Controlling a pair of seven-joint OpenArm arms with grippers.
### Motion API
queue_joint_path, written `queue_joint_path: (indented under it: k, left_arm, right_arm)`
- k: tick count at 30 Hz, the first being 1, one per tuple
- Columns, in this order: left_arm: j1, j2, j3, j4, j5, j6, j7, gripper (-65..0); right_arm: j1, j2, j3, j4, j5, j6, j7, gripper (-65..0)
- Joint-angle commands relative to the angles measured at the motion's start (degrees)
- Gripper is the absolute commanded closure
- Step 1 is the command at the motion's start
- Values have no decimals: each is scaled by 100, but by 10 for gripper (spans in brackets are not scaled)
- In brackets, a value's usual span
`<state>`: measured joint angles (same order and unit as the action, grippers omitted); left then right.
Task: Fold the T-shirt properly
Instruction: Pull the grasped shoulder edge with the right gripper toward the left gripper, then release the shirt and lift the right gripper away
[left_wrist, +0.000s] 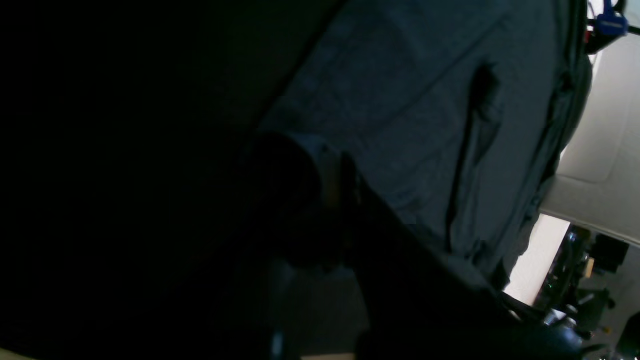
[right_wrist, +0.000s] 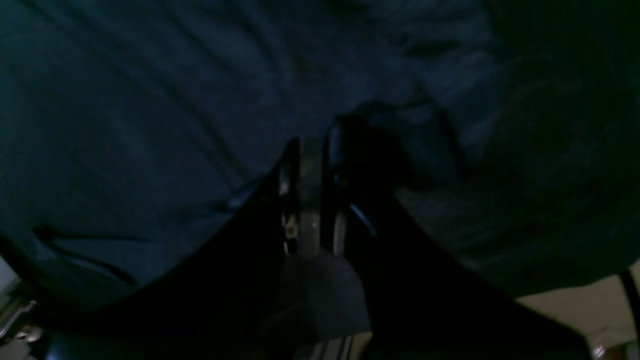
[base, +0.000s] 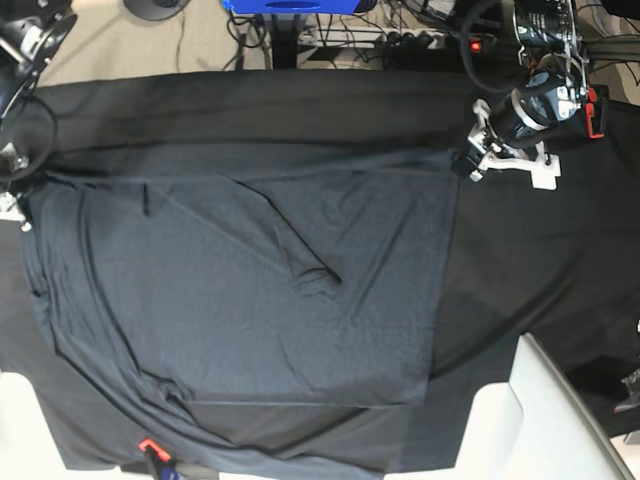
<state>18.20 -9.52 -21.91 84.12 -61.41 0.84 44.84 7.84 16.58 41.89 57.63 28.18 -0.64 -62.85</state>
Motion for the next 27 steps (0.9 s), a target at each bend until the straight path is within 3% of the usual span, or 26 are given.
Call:
queue_joint_path:
  k: [1, 27]
  left_arm:
    - [-92, -64, -20, 41, -97, -62, -49, 0]
    - [-637, -64, 50, -91, -61, -62, -49, 0]
  right_arm:
    - [135, 175, 0, -9, 69, -1, 109, 0]
    - [460, 237, 0, -176, 69, -1, 188, 0]
